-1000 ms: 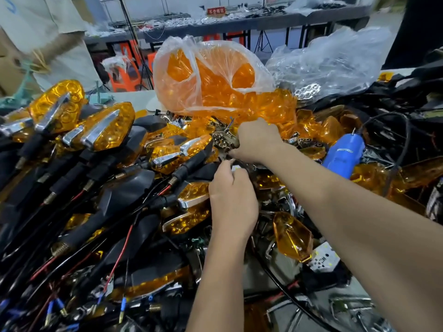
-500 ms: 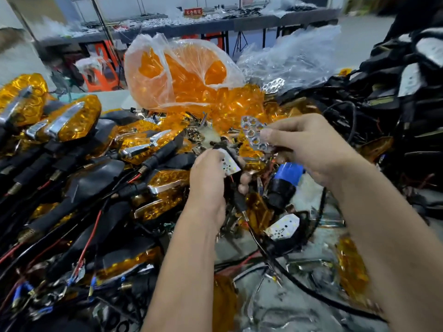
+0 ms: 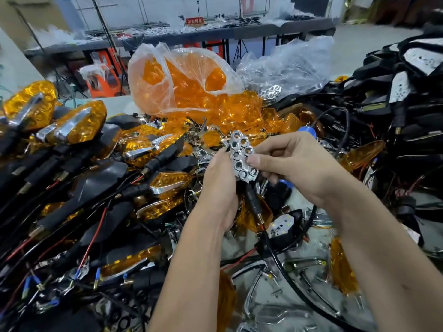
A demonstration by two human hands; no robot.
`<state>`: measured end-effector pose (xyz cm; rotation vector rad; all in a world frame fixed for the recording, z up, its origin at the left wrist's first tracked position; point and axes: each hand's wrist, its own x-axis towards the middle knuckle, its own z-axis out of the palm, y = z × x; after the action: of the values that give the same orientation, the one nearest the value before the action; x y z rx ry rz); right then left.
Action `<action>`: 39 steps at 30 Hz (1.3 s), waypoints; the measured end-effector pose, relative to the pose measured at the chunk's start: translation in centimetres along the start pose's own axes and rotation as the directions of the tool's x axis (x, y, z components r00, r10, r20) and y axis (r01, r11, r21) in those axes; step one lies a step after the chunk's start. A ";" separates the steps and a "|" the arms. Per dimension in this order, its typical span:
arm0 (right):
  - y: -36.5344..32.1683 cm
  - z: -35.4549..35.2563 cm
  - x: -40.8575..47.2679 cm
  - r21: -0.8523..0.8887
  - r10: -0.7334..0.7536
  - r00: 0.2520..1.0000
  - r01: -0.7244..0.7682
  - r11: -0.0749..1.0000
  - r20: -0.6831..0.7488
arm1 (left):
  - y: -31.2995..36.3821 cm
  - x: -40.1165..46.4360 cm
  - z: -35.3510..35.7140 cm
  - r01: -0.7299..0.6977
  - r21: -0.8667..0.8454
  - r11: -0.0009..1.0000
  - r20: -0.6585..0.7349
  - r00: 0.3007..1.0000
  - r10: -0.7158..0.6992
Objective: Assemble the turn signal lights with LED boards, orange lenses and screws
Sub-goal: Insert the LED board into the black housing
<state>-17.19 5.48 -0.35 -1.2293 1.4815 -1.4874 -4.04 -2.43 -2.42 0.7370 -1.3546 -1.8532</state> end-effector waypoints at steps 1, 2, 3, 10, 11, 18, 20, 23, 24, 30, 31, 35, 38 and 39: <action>-0.1 0.1 0.0 -0.016 -0.007 1.000 0.007 1.000 0.010 | 0.1 0.0 -0.1 -0.006 -0.015 1.000 -0.002 1.000 0.006; -0.2 0.1 0.0 -0.024 -0.005 1.000 0.006 1.000 0.022 | 0.1 0.1 -0.1 -0.002 -0.044 0.999 -0.009 1.000 0.001; -0.3 0.2 0.0 -0.022 0.003 1.000 -0.002 1.000 0.029 | 0.1 0.2 -0.1 0.015 -0.079 0.997 -0.017 1.000 -0.016; -0.6 0.7 -0.1 -0.027 -0.010 1.000 0.010 1.000 0.003 | -0.1 0.7 -0.1 0.086 -0.240 0.967 0.000 0.996 -0.089; -0.7 0.8 -0.1 -0.011 -0.006 1.000 0.006 1.000 0.004 | -0.1 0.8 -0.1 0.085 -0.261 0.962 0.002 0.996 -0.088; -1.2 1.2 -0.1 0.012 0.017 0.999 -0.018 1.000 0.042 | -0.4 0.9 -0.3 0.053 -0.260 0.964 -0.015 0.998 -0.059; -1.1 1.2 -0.1 0.033 0.020 0.998 -0.022 0.999 0.060 | -0.3 0.7 -0.4 0.015 -0.191 0.982 -0.036 0.999 -0.022; -0.9 1.2 -0.1 0.026 0.033 0.996 -0.035 0.999 0.080 | -0.1 0.6 -0.5 0.033 -0.202 0.979 -0.042 0.998 -0.042; -0.9 1.2 -0.1 0.018 0.041 0.996 -0.043 0.999 0.079 | -0.1 0.6 -0.5 0.058 -0.236 0.970 -0.039 0.997 -0.069; -1.3 1.2 -0.2 -0.056 0.085 0.990 -0.079 0.995 0.108 | 0.2 0.6 -1.2 0.155 -0.379 0.912 0.008 0.986 -0.164; -1.4 1.3 -0.2 -0.076 0.089 0.990 -0.081 0.994 0.111 | 0.2 0.6 -1.3 0.163 -0.383 0.909 0.026 0.986 -0.166; -1.5 1.6 0.0 -0.170 0.068 0.996 -0.057 0.984 0.058 | 0.4 0.4 -1.3 0.192 -0.450 0.872 0.123 0.981 -0.152; -1.3 1.8 0.0 -0.187 0.065 0.997 -0.057 0.981 0.035 | 0.7 0.2 -1.2 0.190 -0.496 0.847 0.125 0.981 -0.146; -1.3 2.0 0.0 -0.202 0.068 0.997 -0.062 0.977 0.021 | 0.7 0.1 -1.3 0.186 -0.498 0.847 0.115 0.982 -0.148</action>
<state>-15.18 4.95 0.72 -1.3007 1.6700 -1.2967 -2.99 -3.36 -2.14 0.5216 -0.7915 -2.2644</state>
